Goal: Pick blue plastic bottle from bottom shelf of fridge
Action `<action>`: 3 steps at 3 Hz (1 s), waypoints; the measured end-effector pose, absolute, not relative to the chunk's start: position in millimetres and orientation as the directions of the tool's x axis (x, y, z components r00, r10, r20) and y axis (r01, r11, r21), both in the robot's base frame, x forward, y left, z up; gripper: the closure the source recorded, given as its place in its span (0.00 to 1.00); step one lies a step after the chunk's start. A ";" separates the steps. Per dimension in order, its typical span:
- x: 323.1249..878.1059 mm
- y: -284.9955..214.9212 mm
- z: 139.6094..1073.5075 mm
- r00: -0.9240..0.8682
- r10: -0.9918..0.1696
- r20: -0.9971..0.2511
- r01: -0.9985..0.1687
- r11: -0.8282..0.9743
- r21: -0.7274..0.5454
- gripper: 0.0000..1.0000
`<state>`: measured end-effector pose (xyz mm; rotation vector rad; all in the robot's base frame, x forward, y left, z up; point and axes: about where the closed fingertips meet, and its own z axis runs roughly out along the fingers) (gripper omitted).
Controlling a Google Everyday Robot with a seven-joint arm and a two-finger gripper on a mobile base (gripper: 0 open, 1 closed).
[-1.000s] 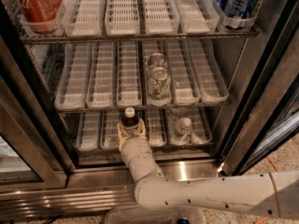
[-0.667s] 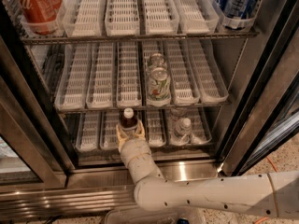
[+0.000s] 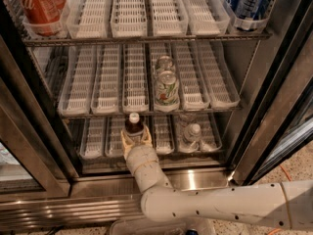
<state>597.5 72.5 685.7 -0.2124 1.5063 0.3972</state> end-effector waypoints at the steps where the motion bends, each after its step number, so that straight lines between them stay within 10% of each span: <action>1: 600.1 69.7 691.9 0.036 0.133 -0.990 -0.384 0.917 0.109 1.00; 3: 600.1 69.7 681.9 0.036 0.133 -0.990 -0.384 0.917 0.109 1.00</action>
Offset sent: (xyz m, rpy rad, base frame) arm -0.0364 -0.0228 0.1315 0.1645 -0.0653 0.4282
